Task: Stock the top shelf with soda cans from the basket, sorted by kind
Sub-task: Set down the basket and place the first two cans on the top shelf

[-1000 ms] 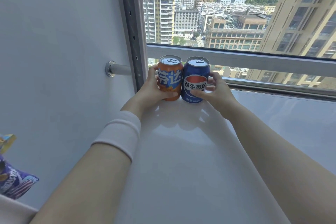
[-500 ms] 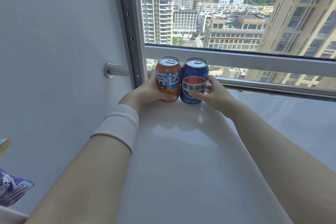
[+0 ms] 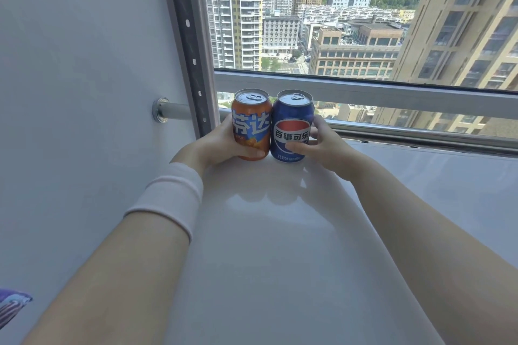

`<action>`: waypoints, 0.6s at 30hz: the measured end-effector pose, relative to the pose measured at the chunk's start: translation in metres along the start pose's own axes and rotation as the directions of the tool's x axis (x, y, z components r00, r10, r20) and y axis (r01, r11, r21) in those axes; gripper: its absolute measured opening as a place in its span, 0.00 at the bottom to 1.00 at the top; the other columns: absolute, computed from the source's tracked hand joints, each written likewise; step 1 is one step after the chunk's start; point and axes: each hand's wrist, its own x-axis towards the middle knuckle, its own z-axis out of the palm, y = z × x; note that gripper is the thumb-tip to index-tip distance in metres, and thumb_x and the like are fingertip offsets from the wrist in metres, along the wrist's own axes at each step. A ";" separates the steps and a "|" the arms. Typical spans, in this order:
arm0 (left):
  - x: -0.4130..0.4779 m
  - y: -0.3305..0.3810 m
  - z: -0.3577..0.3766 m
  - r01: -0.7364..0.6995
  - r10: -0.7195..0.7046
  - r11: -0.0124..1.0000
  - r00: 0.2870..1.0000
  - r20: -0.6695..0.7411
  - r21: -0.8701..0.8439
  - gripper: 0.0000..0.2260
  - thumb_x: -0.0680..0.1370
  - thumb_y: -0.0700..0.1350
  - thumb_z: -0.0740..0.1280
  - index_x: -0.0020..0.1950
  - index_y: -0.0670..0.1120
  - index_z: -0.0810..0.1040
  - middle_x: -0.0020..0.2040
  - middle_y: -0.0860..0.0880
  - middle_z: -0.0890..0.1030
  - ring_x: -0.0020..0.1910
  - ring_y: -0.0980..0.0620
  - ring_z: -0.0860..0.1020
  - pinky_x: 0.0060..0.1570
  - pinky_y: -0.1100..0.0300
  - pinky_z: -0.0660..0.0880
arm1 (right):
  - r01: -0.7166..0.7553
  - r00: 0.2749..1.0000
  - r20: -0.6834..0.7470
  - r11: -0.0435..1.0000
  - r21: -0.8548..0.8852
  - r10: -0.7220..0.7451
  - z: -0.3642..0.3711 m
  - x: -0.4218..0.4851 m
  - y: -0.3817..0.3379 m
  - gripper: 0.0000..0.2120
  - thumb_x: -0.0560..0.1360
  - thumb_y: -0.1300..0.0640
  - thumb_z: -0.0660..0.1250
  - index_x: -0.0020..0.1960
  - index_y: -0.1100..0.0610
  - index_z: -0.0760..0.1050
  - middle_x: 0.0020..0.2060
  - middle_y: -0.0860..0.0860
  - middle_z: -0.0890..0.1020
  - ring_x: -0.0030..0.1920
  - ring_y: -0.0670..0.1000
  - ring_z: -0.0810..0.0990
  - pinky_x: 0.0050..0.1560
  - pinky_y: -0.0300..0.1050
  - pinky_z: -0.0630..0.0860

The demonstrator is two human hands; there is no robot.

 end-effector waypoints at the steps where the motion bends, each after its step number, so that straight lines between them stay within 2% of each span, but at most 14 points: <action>1: 0.000 0.000 0.000 0.000 0.000 1.000 1.000 0.001 0.003 0.43 0.56 0.51 0.80 0.68 0.51 0.67 0.57 0.54 0.81 0.56 0.55 0.79 0.59 0.54 0.75 | 0.000 1.000 -0.003 1.000 0.007 0.000 0.000 0.001 0.001 0.24 0.70 0.60 0.72 0.60 0.50 0.64 0.57 0.53 0.77 0.51 0.49 0.80 0.42 0.37 0.76; 4: -0.002 0.000 0.000 0.006 -0.006 1.000 1.000 -0.006 -0.002 0.44 0.54 0.53 0.79 0.67 0.52 0.66 0.57 0.53 0.80 0.56 0.54 0.79 0.60 0.52 0.74 | 0.001 1.000 -0.010 1.000 0.027 -0.001 0.000 0.002 0.004 0.25 0.70 0.61 0.72 0.60 0.50 0.64 0.59 0.54 0.76 0.55 0.53 0.79 0.46 0.41 0.77; 8: -0.003 0.000 0.001 0.001 -0.001 1.000 1.000 -0.009 0.003 0.43 0.55 0.52 0.79 0.67 0.53 0.66 0.57 0.54 0.80 0.56 0.55 0.79 0.61 0.51 0.74 | 0.000 1.000 -0.003 0.999 0.042 0.000 0.000 0.004 0.006 0.26 0.69 0.61 0.72 0.61 0.51 0.64 0.59 0.55 0.77 0.56 0.54 0.79 0.48 0.42 0.77; 12: -0.004 0.001 0.002 0.000 0.000 1.000 1.000 -0.017 -0.005 0.43 0.56 0.52 0.79 0.68 0.52 0.66 0.57 0.54 0.81 0.56 0.55 0.79 0.61 0.51 0.74 | -0.019 1.000 0.002 0.999 0.030 0.019 -0.001 0.005 0.008 0.27 0.69 0.59 0.73 0.62 0.50 0.64 0.60 0.56 0.77 0.59 0.55 0.78 0.56 0.49 0.76; 18: -0.007 0.001 0.005 -0.011 0.010 1.000 0.999 -0.039 -0.016 0.41 0.56 0.52 0.79 0.67 0.51 0.67 0.57 0.53 0.81 0.56 0.54 0.79 0.60 0.50 0.75 | -0.014 1.000 -0.002 1.000 0.023 0.014 0.001 0.004 0.008 0.27 0.69 0.58 0.73 0.63 0.49 0.64 0.59 0.56 0.77 0.58 0.54 0.78 0.54 0.47 0.76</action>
